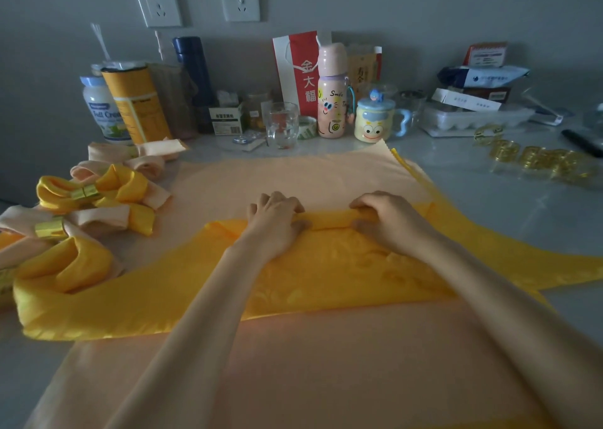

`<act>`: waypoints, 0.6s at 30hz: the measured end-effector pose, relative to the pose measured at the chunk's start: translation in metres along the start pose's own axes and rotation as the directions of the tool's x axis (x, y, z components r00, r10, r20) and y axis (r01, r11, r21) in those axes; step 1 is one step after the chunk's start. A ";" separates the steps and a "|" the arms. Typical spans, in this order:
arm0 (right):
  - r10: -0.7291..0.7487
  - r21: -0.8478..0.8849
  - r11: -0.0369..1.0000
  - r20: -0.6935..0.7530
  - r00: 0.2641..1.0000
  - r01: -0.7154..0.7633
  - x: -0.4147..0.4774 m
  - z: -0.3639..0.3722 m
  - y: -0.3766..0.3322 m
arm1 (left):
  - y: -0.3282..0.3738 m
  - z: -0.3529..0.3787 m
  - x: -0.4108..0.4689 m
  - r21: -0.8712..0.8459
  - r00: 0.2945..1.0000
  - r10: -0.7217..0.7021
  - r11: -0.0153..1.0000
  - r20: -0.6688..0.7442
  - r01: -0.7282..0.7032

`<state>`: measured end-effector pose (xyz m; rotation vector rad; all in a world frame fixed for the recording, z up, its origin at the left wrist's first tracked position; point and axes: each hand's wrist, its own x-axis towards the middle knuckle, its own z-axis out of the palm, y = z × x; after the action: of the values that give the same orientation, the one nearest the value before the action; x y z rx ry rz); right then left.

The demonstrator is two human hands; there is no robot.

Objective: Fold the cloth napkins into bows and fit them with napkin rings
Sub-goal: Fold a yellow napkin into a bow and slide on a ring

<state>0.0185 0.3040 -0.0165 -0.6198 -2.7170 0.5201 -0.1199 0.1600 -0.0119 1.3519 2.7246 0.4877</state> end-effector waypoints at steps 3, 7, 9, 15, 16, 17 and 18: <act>-0.011 -0.037 0.999 -0.075 0.997 0.009 0.002 0.001 -0.002 | 0.005 0.003 0.001 -0.009 0.999 0.024 1.000 -0.044 -0.024; -0.110 -0.158 0.983 -0.112 0.988 0.092 -0.001 -0.001 -0.008 | 0.012 -0.007 0.000 0.014 0.999 0.035 0.999 -0.036 -0.034; -0.143 -0.239 0.964 -0.099 0.985 0.116 -0.003 -0.003 -0.012 | 0.014 -0.014 -0.001 -0.019 1.000 0.017 1.000 0.013 -0.016; -0.100 -0.450 0.871 0.229 0.968 0.196 -0.017 -0.016 -0.029 | 0.015 -0.017 -0.005 -0.117 0.983 0.014 0.993 0.181 0.007; -0.074 -0.441 0.880 0.241 0.968 0.177 -0.018 -0.017 -0.032 | 0.015 -0.016 -0.006 -0.119 0.978 0.009 0.993 0.207 0.016; -0.082 -0.433 0.886 0.206 0.975 0.166 -0.019 -0.017 -0.034 | 0.015 -0.014 -0.007 -0.123 0.975 0.008 0.992 0.222 0.020; -0.116 -0.416 0.895 0.135 0.984 0.163 -0.018 -0.015 -0.036 | 0.013 -0.012 -0.007 -0.134 0.973 0.010 0.991 0.230 0.022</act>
<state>0.0270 0.2695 0.0073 -0.5000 -2.9711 -0.0892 -0.1079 0.1592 0.0032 1.2783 2.4615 0.4736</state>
